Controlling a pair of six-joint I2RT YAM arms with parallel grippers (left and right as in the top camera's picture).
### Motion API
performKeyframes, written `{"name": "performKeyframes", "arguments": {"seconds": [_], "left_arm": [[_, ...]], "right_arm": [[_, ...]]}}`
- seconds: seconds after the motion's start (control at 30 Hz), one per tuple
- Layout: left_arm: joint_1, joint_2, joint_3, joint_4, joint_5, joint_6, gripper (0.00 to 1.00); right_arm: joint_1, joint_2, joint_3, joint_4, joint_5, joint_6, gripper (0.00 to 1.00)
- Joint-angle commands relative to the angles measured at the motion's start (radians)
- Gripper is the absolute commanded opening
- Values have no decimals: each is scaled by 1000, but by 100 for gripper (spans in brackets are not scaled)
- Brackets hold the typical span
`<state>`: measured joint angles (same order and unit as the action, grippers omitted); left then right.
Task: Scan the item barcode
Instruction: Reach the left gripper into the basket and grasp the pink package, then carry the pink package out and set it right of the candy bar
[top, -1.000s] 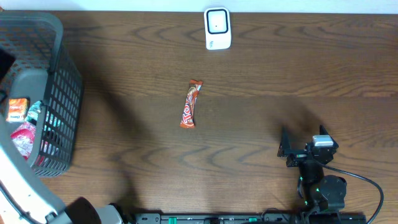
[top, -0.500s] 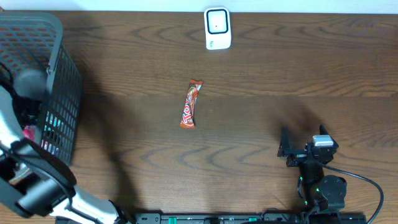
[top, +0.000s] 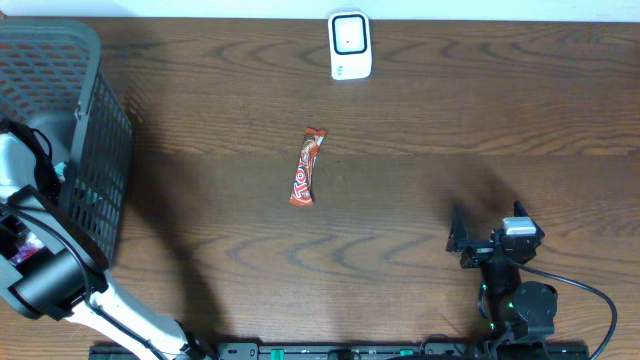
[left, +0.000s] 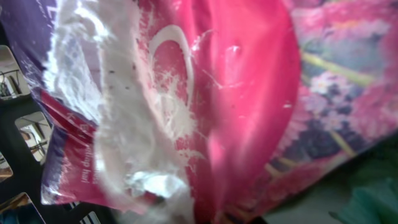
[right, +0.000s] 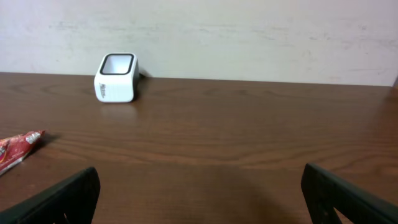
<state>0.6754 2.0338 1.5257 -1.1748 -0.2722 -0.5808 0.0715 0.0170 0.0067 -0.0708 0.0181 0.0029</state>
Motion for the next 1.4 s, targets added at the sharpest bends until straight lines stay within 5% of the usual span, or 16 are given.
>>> {"name": "performKeyframes", "arguments": {"seconds": [0.0, 0.27, 0.5, 0.77, 0.9, 1.1, 1.37], "left_arm": [[16, 24, -11, -8, 17, -16, 7], [16, -95, 142, -60, 163, -16, 7], [12, -408, 233, 56, 469, -16, 7], [-79, -733, 233, 213, 500, -16, 7], [-259, -782, 233, 240, 505, -7, 7], [-706, -710, 230, 272, 526, 237, 7], [-1099, -420, 226, 275, 442, 239, 7]], "right_arm": [[7, -4, -2, -4, -1, 3, 99], [7, -4, -2, -4, -1, 3, 99], [7, -4, -2, -4, -1, 3, 99], [7, -4, -2, -4, -2, 3, 99], [7, -4, -2, -4, -1, 3, 99], [7, -4, -2, -4, -2, 3, 99], [7, -4, -2, -4, -1, 3, 99]]}}
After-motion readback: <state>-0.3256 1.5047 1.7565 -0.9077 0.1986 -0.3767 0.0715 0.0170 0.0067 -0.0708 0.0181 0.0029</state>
